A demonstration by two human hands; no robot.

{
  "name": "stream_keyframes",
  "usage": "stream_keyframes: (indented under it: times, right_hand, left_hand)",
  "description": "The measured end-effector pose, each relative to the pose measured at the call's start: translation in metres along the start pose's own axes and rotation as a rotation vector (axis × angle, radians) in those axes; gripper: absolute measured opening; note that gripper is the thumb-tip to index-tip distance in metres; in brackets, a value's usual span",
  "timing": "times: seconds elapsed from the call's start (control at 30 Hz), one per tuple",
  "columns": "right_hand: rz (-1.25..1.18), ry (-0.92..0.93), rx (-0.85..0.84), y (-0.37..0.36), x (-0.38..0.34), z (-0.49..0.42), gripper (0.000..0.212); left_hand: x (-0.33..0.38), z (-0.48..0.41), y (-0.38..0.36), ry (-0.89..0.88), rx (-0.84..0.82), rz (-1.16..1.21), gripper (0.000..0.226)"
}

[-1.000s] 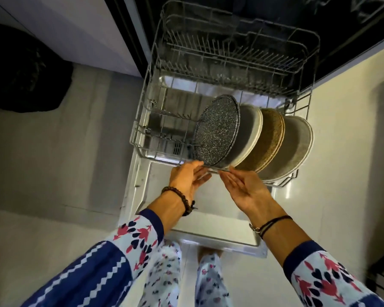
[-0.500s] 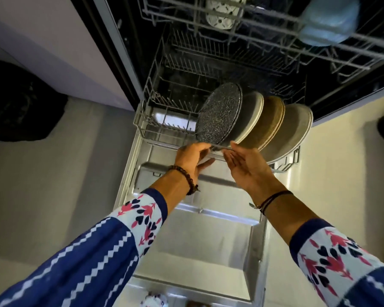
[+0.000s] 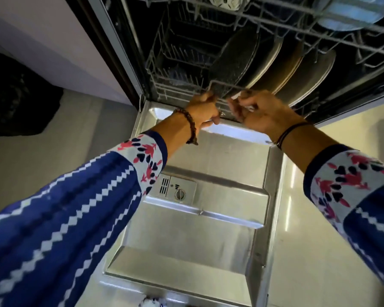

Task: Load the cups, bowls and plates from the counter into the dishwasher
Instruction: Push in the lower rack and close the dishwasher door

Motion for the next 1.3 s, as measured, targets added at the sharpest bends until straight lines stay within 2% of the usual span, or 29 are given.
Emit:
stream_keyframes:
  times: [0.2,0.43,0.5,0.63,0.9,1.0,1.07,1.13,1.2,1.3]
  right_hand:
    - [0.159,0.077,0.022,0.009,0.010,0.001,0.036]
    - [0.056,-0.019,0.049,0.021,0.089,0.026,0.056]
    - [0.064,-0.044,0.062,0.028,0.116,0.039,0.057]
    - [-0.029,-0.129,0.094,0.054,0.180,0.065,0.045]
    - [-0.077,-0.316,0.220,0.140,0.328,0.109,0.026]
    - [-0.032,-0.399,0.245,0.170,0.376,0.122,0.011]
    - [0.012,-0.440,0.267,0.192,0.404,0.129,0.009]
    - [0.062,-0.484,0.309,0.214,0.431,0.137,0.013]
    - [0.097,-0.541,0.360,0.234,0.459,0.144,0.025]
    - [0.025,-0.605,0.373,0.251,0.494,0.148,0.048]
  left_hand:
    - [-0.016,0.001,0.004,-0.012,0.023,0.032,0.063]
    - [-0.073,0.046,0.001,0.108,0.059,0.082,0.043]
    - [-0.092,0.063,0.002,0.127,0.080,0.114,0.041]
    - [-0.142,0.108,0.012,0.190,0.148,0.154,0.034]
    - [-0.284,0.229,0.045,0.433,0.274,0.232,0.039]
    - [-0.335,0.270,0.058,0.565,0.340,0.253,0.029]
    - [-0.363,0.298,0.061,0.672,0.330,0.252,0.016]
    - [-0.388,0.319,0.064,0.768,0.319,0.262,0.020]
    - [-0.413,0.332,0.071,0.840,0.320,0.249,0.036]
    - [-0.443,0.337,0.079,0.888,0.326,0.240,0.063]
Point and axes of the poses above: each hand's wrist, its own z-axis away from the middle knuckle, its own y-axis out of the back of the hand, x = y × z, the point moved 5 cm from there along -z, towards the middle knuckle, and after that the axes turned 7 degrees about -y, right-handed, at the moved point
